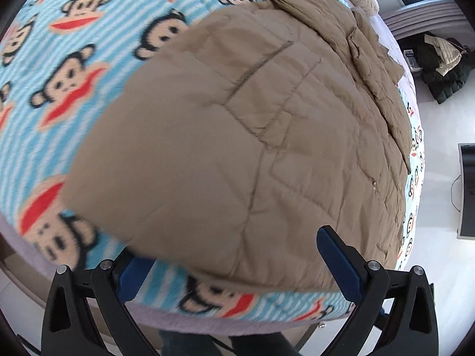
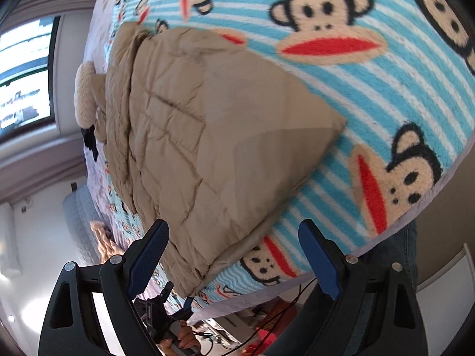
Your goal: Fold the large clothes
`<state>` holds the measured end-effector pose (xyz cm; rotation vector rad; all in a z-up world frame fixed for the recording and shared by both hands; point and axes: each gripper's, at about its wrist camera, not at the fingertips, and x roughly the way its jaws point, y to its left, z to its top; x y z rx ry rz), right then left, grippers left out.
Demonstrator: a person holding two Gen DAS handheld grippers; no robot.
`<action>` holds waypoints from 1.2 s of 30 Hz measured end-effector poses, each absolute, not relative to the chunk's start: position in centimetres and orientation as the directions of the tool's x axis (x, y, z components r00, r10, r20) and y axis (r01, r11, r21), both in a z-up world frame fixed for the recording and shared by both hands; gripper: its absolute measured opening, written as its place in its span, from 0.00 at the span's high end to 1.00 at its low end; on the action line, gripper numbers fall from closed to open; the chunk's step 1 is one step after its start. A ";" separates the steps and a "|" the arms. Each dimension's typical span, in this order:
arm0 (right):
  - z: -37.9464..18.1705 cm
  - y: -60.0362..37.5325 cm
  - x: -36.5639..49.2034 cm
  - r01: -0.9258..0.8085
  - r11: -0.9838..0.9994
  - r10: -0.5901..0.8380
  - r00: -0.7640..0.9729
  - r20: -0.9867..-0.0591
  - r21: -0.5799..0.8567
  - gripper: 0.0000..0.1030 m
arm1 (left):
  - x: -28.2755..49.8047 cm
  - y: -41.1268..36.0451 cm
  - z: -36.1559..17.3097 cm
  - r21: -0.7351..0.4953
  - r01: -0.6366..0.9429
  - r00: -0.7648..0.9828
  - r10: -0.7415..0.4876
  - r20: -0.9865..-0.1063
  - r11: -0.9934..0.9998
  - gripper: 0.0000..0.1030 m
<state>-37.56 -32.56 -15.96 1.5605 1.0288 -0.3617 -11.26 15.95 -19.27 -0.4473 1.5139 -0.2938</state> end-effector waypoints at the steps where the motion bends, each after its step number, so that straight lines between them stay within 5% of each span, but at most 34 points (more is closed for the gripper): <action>1: -16.4 -32.6 -37.6 0.768 0.045 0.409 0.569 -0.713 0.639 0.12 | -11.0 15.3 -19.5 -0.458 -0.083 0.040 -0.456 -0.889 0.885 0.00; 11: -19.5 -31.7 -35.8 0.757 -0.026 0.441 0.595 -0.672 0.653 0.12 | -10.0 14.5 -20.0 -0.459 -0.066 0.020 -0.459 -0.888 0.886 0.05; 14: -19.6 -31.4 -34.9 0.735 -0.053 0.434 0.626 -0.648 0.676 0.15 | -9.8 14.8 -19.7 -0.448 -0.043 0.014 -0.448 -0.894 0.893 0.41; 15: -19.7 -31.4 -34.6 0.733 -0.060 0.433 0.630 -0.644 0.677 0.21 | -9.6 15.0 -19.6 -0.459 -0.028 0.006 -0.459 -0.888 0.888 0.69; 16: -19.8 -31.3 -34.3 0.733 -0.070 0.436 0.632 -0.640 0.677 0.27 | -9.5 15.4 -19.4 -0.476 -0.022 -0.001 -0.476 -0.879 0.879 0.80; 18: -19.9 -31.1 -34.2 0.743 -0.078 0.443 0.623 -0.645 0.664 0.67 | -9.3 16.1 -18.6 -0.504 -0.016 0.011 -0.504 -0.863 0.863 0.86; 20: -19.5 -30.9 -33.6 0.753 -0.053 0.442 0.607 -0.661 0.656 0.89 | -9.1 16.6 -17.2 -0.519 0.016 0.031 -0.519 -0.854 0.855 0.86; 36: -4.3 -34.3 -23.5 0.539 0.373 0.324 0.687 -0.650 0.755 0.93 | 1.4 12.7 -1.2 -0.512 0.280 0.296 -0.580 -0.759 0.812 0.86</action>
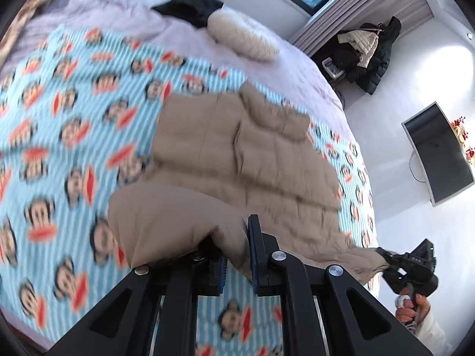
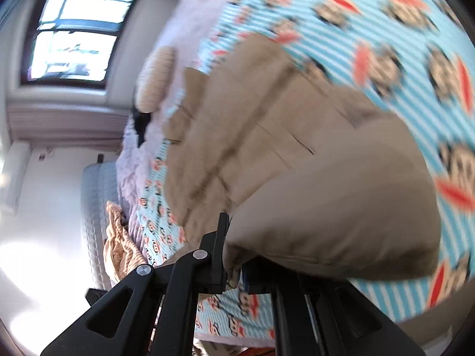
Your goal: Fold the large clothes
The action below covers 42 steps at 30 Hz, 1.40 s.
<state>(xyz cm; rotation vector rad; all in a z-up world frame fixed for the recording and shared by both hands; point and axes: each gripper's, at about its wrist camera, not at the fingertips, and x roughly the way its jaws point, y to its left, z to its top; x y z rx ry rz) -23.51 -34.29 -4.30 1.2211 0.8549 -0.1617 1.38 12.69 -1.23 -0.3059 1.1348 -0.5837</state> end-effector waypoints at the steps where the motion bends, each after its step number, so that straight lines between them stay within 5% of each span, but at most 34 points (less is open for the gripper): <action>1: -3.4 -34.8 -22.2 0.524 0.394 0.325 0.689 -0.648 0.755 0.93 | 2.6 11.8 -0.5 -0.496 0.289 0.309 -0.570 -0.762 0.819 0.86; 11: 0.5 -41.1 -6.9 0.414 0.599 0.352 0.634 -0.689 0.686 0.93 | 13.5 5.2 1.7 -0.375 0.261 0.428 -0.455 -0.781 0.889 0.86; 22: -6.1 -43.7 4.3 0.482 0.603 0.335 0.570 -0.751 0.635 0.93 | 22.0 1.8 -6.1 -0.233 0.169 0.403 -0.282 -0.871 0.958 0.86; 27: -9.3 -44.2 7.4 0.528 0.604 0.311 0.533 -0.787 0.597 0.92 | 24.2 0.2 -6.7 -0.046 0.181 0.474 -0.128 -0.871 0.982 0.86; 31: -9.4 -44.6 8.1 0.537 0.607 0.314 0.515 -0.798 0.586 0.78 | 23.5 0.7 -4.8 -0.017 0.240 0.532 -0.146 -0.834 0.971 0.86; 33: -7.9 -44.6 7.7 0.501 0.629 0.306 0.542 -0.782 0.594 0.39 | 23.3 1.2 -4.7 -0.039 0.257 0.515 -0.171 -0.840 0.966 0.86; 35: -6.3 -44.3 7.0 0.452 0.670 0.289 0.573 -0.767 0.590 0.29 | 23.2 1.2 -5.4 -0.071 0.286 0.467 -0.204 -0.861 0.956 0.86; 37: -5.3 -43.7 6.4 0.420 0.726 0.268 0.555 -0.787 0.544 0.29 | 23.0 0.8 -6.7 -0.117 0.326 0.394 -0.247 -0.885 0.938 0.86; 38: -5.1 -43.4 6.0 0.414 0.753 0.249 0.539 -0.804 0.511 0.38 | 22.7 0.4 -7.4 -0.128 0.341 0.371 -0.258 -0.892 0.931 0.86; 39: -5.1 -43.1 5.7 0.410 0.778 0.228 0.522 -0.822 0.476 0.62 | 22.3 -0.1 -8.0 -0.134 0.357 0.352 -0.266 -0.898 0.925 0.86; 40: -5.4 -42.9 5.5 0.404 0.803 0.211 0.497 -0.842 0.439 0.76 | 21.9 -0.6 -8.8 -0.135 0.371 0.339 -0.269 -0.901 0.919 0.86; 41: -5.8 -42.9 5.4 0.403 0.819 0.195 0.476 -0.858 0.410 0.87 | 21.7 -1.0 -9.2 -0.135 0.379 0.334 -0.271 -0.903 0.915 0.86; 42: -6.3 -42.9 5.3 0.406 0.833 0.170 0.459 -0.872 0.376 0.87 | 21.7 -1.6 -9.9 -0.137 0.386 0.329 -0.275 -0.903 0.912 0.86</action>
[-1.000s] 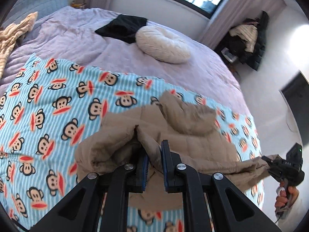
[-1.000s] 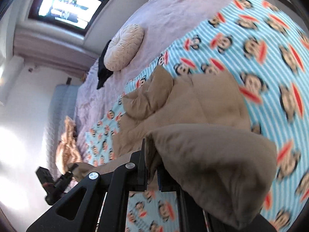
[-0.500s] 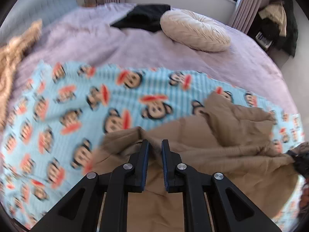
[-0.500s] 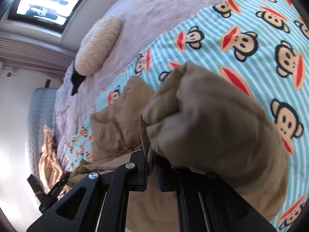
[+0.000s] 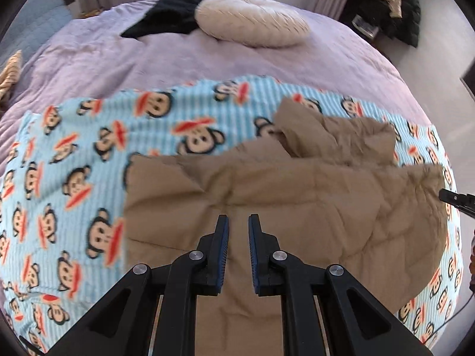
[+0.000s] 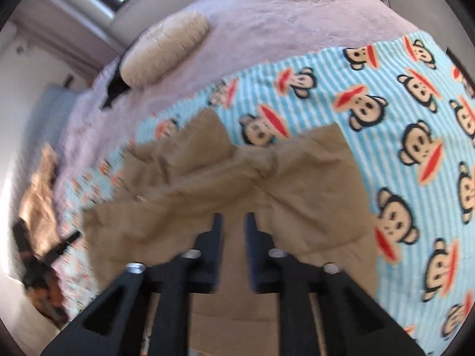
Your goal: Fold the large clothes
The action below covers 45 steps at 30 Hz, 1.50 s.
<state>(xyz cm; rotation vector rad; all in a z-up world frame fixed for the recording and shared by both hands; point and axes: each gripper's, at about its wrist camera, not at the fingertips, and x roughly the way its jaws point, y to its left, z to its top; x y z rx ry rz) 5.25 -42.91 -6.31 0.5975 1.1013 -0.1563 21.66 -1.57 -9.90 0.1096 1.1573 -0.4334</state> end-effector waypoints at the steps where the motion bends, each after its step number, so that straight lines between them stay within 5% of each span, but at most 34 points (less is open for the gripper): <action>1: -6.8 -43.1 5.1 0.413 0.841 0.147 0.447 -0.882 0.350 0.87 | 21.8 -2.0 -10.6 -0.135 0.382 0.330 -0.272 -0.904 0.914 0.86; 10: -13.8 -48.4 7.8 0.555 0.774 0.063 0.410 -0.910 0.303 0.93 | 27.7 -2.5 -17.5 -0.156 0.249 0.338 -0.236 -0.911 0.956 0.86; 19: -17.0 -49.3 12.0 0.587 0.772 0.009 0.374 -0.928 0.244 0.95 | 29.2 -4.3 -17.7 -0.107 0.247 0.386 -0.199 -0.901 0.963 0.84; 20: -16.8 -49.1 11.9 0.579 0.780 0.005 0.373 -0.928 0.237 0.95 | 29.1 -4.2 -17.3 -0.103 0.248 0.395 -0.197 -0.897 0.963 0.75; 21: -16.6 -48.8 11.8 0.572 0.787 0.001 0.372 -0.928 0.230 0.95 | 28.8 -3.8 -16.6 -0.091 0.249 0.412 -0.191 -0.891 0.964 0.25; 22: -16.4 -48.7 11.7 0.559 0.799 -0.001 0.367 -0.930 0.220 0.95 | 28.4 -3.3 -15.8 -0.064 0.238 0.445 -0.167 -0.880 0.969 0.02; 32: -11.8 -46.9 9.0 0.539 0.804 0.003 0.418 -0.908 0.251 0.87 | 26.3 2.2 -14.2 -0.012 0.187 0.452 -0.097 -0.887 0.982 0.01; 34: -10.1 -45.8 7.3 0.523 0.811 0.001 0.447 -0.895 0.263 0.69 | 25.4 3.1 -14.7 0.009 0.178 0.438 -0.071 -0.896 0.984 0.01; 35: -9.4 -45.1 6.2 0.518 0.813 0.000 0.457 -0.889 0.266 0.49 | 25.1 3.3 -15.0 0.018 0.171 0.432 -0.059 -0.900 0.985 0.01; 36: -8.7 -44.7 5.0 0.518 0.812 -0.006 0.467 -0.884 0.268 0.40 | 24.8 3.7 -15.7 0.035 0.157 0.419 -0.034 -0.908 0.987 0.01; 45: -11.1 -43.8 -0.9 0.566 0.790 0.012 0.373 -0.928 0.238 0.40 | 25.8 5.2 -19.2 0.038 0.091 0.351 0.004 -0.936 0.995 0.00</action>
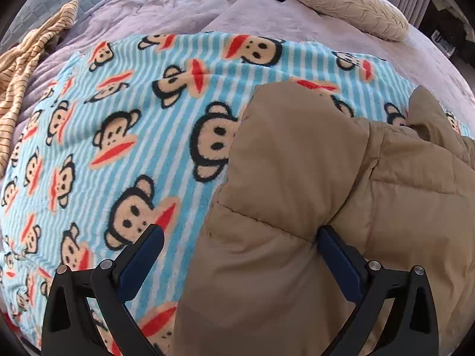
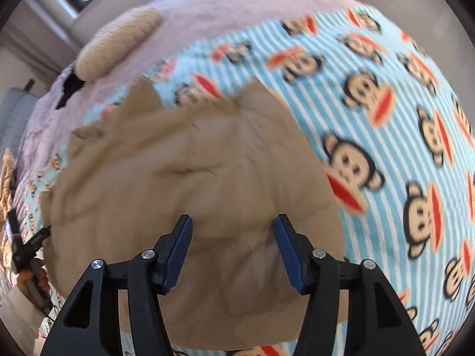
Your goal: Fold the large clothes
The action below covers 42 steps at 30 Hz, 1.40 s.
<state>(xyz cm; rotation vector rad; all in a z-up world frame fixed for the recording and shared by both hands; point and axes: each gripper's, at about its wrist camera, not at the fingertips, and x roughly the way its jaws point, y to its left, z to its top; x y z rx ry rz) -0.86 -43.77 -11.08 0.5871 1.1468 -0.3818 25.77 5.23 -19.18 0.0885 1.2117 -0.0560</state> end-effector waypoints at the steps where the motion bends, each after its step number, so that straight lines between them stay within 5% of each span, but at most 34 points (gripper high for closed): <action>1: -11.3 -44.0 -1.2 0.576 0.782 0.012 0.368 -0.930 0.238 0.40 | 25.6 5.2 -18.7 0.050 0.088 0.353 0.016 -0.935 0.995 0.00; 22: -9.0 -39.8 -10.0 0.624 0.672 0.173 0.391 -0.904 0.398 0.36 | 10.1 1.7 -10.9 -0.034 0.212 0.285 -0.095 -0.954 0.977 0.00; 29: -9.7 -38.3 -11.5 0.633 0.644 0.223 0.381 -0.897 0.429 0.20 | 8.1 2.2 -10.8 -0.039 0.209 0.269 -0.096 -0.959 0.977 0.00; 38: -10.9 -36.7 -12.0 0.628 0.602 0.292 0.403 -0.868 0.494 0.13 | 7.5 2.8 -11.8 -0.038 0.215 0.248 -0.092 -0.964 0.976 0.00; 42: -11.4 -35.9 -12.2 0.617 0.576 0.315 0.439 -0.842 0.537 0.00 | 7.2 3.0 -12.4 -0.049 0.224 0.231 -0.101 -0.968 0.973 0.00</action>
